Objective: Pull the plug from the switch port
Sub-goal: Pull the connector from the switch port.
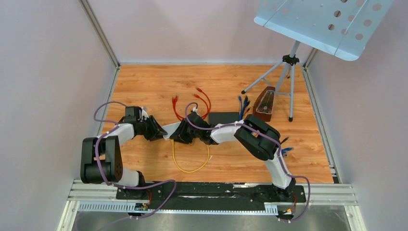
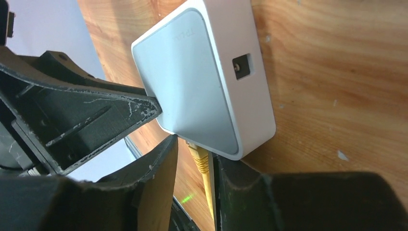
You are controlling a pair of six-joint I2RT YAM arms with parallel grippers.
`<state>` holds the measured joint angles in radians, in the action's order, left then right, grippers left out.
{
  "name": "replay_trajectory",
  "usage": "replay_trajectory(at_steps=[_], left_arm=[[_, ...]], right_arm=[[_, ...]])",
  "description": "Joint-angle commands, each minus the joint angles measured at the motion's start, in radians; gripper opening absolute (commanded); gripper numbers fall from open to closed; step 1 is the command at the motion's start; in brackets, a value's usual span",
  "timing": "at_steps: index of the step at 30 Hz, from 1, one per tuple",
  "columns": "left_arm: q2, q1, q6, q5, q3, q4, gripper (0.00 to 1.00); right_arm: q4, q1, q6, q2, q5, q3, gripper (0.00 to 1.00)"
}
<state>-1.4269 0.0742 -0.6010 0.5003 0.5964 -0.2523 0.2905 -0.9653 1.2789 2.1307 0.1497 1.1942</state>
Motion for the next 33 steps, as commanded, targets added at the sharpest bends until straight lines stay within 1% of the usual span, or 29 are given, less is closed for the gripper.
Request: replay_trajectory(at_steps=[1, 3, 6, 11, 12, 14, 16, 17, 19, 23, 24, 28, 31, 33], left_arm=[[0.020, -0.001, 0.007, -0.004, -0.020, -0.035, 0.41], [0.021, -0.001, 0.008, -0.004, -0.020, -0.034, 0.41], [0.022, -0.001, 0.008, -0.005, -0.021, -0.035, 0.40], [0.020, -0.001, 0.006, -0.003, -0.021, -0.033, 0.41], [0.021, -0.001, 0.006, -0.003, -0.021, -0.033, 0.41], [0.021, -0.001, 0.007, -0.003, -0.020, -0.032, 0.40], [0.020, -0.001, 0.005, -0.003, -0.020, -0.030, 0.41], [0.018, -0.001, 0.003, -0.002, -0.020, -0.030, 0.40], [0.019, -0.001, 0.003, -0.001, -0.020, -0.030, 0.40], [0.019, -0.001, 0.002, -0.004, -0.021, -0.029, 0.40], [0.018, -0.001, 0.002, -0.001, -0.021, -0.028, 0.40], [0.021, -0.001, 0.004, -0.001, -0.021, -0.028, 0.40], [0.024, 0.000, 0.003, 0.000, -0.021, -0.027, 0.40], [0.025, -0.001, 0.002, -0.001, -0.022, -0.028, 0.40]], right_arm=[[-0.149, 0.002, 0.075, 0.032, -0.078, 0.034, 0.31], [-0.147, 0.001, 0.107, 0.029, -0.093, 0.019, 0.29], [-0.142, 0.001, 0.112, 0.027, -0.096, 0.012, 0.26], [-0.120, 0.002, 0.092, 0.032, -0.072, 0.013, 0.25], [-0.110, 0.001, 0.076, 0.033, -0.062, 0.014, 0.27], [-0.083, 0.001, 0.007, 0.032, -0.022, 0.025, 0.33], [-0.078, 0.000, -0.024, 0.026, -0.013, 0.035, 0.38], [-0.065, -0.001, -0.029, 0.020, -0.018, 0.026, 0.39], [-0.043, -0.001, -0.027, 0.013, -0.028, 0.010, 0.38], [-0.043, -0.001, -0.002, 0.026, -0.037, 0.008, 0.28], [-0.036, -0.001, 0.003, 0.028, -0.038, 0.004, 0.27], [0.068, -0.002, -0.020, 0.024, -0.008, -0.027, 0.26], [0.062, -0.001, -0.028, 0.022, -0.009, -0.022, 0.26], [0.067, -0.001, -0.034, 0.021, -0.004, -0.026, 0.29]])
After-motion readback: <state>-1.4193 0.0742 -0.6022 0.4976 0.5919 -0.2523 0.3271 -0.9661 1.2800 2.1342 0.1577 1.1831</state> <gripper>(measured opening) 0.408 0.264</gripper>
